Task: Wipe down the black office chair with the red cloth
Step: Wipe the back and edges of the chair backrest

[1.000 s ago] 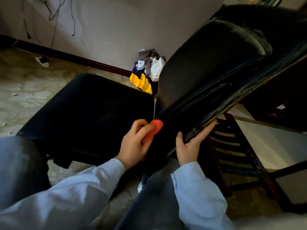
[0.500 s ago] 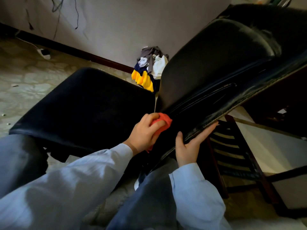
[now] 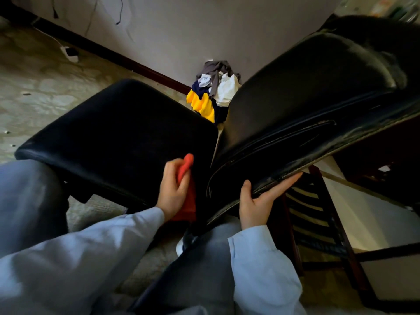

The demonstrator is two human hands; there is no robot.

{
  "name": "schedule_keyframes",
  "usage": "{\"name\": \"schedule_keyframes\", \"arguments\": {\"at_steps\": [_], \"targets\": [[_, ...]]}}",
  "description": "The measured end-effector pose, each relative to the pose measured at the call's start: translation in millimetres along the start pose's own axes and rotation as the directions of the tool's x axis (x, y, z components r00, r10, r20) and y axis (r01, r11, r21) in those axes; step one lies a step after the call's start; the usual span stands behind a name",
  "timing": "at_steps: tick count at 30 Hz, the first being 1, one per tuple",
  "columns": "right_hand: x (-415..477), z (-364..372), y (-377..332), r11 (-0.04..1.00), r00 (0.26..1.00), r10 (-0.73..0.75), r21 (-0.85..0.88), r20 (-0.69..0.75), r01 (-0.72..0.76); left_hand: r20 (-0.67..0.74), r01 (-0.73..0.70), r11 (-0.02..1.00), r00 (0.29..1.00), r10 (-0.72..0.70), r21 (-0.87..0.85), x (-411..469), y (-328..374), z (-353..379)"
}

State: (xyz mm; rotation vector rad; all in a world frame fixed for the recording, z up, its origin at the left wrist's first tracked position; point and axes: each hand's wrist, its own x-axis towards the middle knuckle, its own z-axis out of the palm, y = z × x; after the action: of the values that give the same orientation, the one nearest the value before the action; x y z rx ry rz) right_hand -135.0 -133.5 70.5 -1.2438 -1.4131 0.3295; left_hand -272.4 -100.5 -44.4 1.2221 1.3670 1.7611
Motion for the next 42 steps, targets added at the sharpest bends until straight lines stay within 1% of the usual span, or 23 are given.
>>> {"name": "schedule_keyframes", "arguments": {"at_steps": [1, 3, 5, 7, 10, 12, 13, 14, 15, 16, 17, 18, 20, 21, 23, 24, 27, 29, 31, 36, 37, 39, 42], "targets": [[-1, 0, 0, 1.0, 1.0, -0.002, 0.005, 0.001, 0.002, -0.049, 0.021, 0.997, 0.999, -0.025, -0.072, 6, 13, 7], [-2, 2, -1, 1.0, 1.0, -0.01, 0.006, -0.001, 0.01, -0.078, 0.059, 0.985, 0.994, -0.073, -0.163, 11, 35, 21], [-4, 3, -3, 1.0, 1.0, -0.022, -0.004, -0.013, 0.022, -0.052, 0.128, 0.981, 0.989, -0.137, -0.146, 8, 47, 31], [-5, 5, -5, 0.999, 0.999, -0.033, -0.008, -0.026, 0.033, -0.013, 0.269, 0.96, 0.962, -0.271, -0.079, -3, 42, 38], [-4, 6, -6, 0.999, 0.999, -0.034, -0.008, -0.041, 0.034, 0.119, 0.466, 0.884, 0.88, -0.46, -0.035, -24, 19, 41], [-3, 6, -4, 0.999, 0.999, -0.031, -0.013, -0.039, 0.03, 0.244, 0.587, 0.808, 0.777, -0.581, 0.053, -41, 4, 41], [-4, 5, -4, 1.0, 0.999, -0.027, -0.009, -0.037, 0.027, 0.276, 0.64, 0.766, 0.727, -0.628, 0.058, -48, -1, 41], [-4, 4, -4, 1.0, 0.999, -0.026, 0.0, -0.032, 0.026, 0.286, 0.671, 0.74, 0.704, -0.65, 0.032, -53, -5, 40], [-4, 3, -4, 1.0, 0.999, -0.026, 0.007, -0.026, 0.026, 0.276, 0.679, 0.734, 0.707, -0.651, -0.009, -55, -6, 38], [-4, 3, -4, 1.0, 1.0, -0.022, 0.01, -0.02, 0.022, 0.24, 0.653, 0.756, 0.74, -0.628, -0.038, -56, -7, 35], [-4, 2, -5, 1.0, 1.0, -0.014, 0.008, -0.019, 0.014, 0.184, 0.591, 0.806, 0.798, -0.574, -0.044, -56, -7, 31], [-4, 2, -5, 1.0, 1.0, -0.008, 0.008, -0.02, 0.008, 0.133, 0.487, 0.873, 0.867, -0.48, -0.025, -55, -6, 26], [-3, 3, -3, 1.0, 1.0, -0.002, 0.016, -0.024, 0.003, 0.102, 0.217, 0.976, 0.971, -0.217, 0.014, -52, 1, 12], [-3, 3, -2, 1.0, 1.0, -0.001, 0.019, -0.023, 0.001, 0.122, 0.078, 0.997, 0.989, -0.08, 0.016, -50, 6, 7], [-3, 3, -1, 1.0, 1.0, -0.004, 0.019, -0.016, 0.005, 0.162, -0.157, 0.987, 0.975, 0.151, 0.029, -44, 14, -2], [-3, 3, 0, 1.0, 1.0, -0.007, 0.014, -0.012, 0.007, 0.169, -0.242, 0.969, 0.958, 0.231, 0.049, -39, 15, -3], [-5, 4, 0, 1.0, 1.0, -0.012, 0.002, -0.008, 0.012, 0.152, -0.394, 0.908, 0.915, 0.373, 0.145, -20, 20, 1], [-5, 3, -1, 1.0, 1.0, -0.018, 0.001, -0.009, 0.018, 0.191, -0.476, 0.846, 0.878, 0.439, 0.24, -13, 19, 7], [-6, 3, -1, 1.0, 1.0, -0.016, 0.008, -0.015, 0.016, 0.221, -0.526, 0.8, 0.85, 0.478, 0.291, -15, 10, 15], [-4, 3, -1, 1.0, 1.0, -0.002, 0.024, -0.027, 0.002, 0.207, -0.457, 0.858, 0.886, 0.415, 0.234, -30, -2, 29], [-4, 3, -1, 1.0, 1.0, -0.004, 0.023, -0.029, 0.004, 0.239, -0.457, 0.863, 0.882, 0.407, 0.218, -32, -4, 28], [-3, 3, -2, 1.0, 1.0, -0.01, 0.019, -0.024, 0.011, 0.362, -0.458, 0.862, 0.858, 0.364, 0.219, -39, -17, 23], [-4, 1, -2, 1.0, 1.0, -0.011, 0.019, -0.018, 0.012, 0.559, -0.429, 0.845, 0.805, 0.198, 0.32, -54, -45, 12]]}}
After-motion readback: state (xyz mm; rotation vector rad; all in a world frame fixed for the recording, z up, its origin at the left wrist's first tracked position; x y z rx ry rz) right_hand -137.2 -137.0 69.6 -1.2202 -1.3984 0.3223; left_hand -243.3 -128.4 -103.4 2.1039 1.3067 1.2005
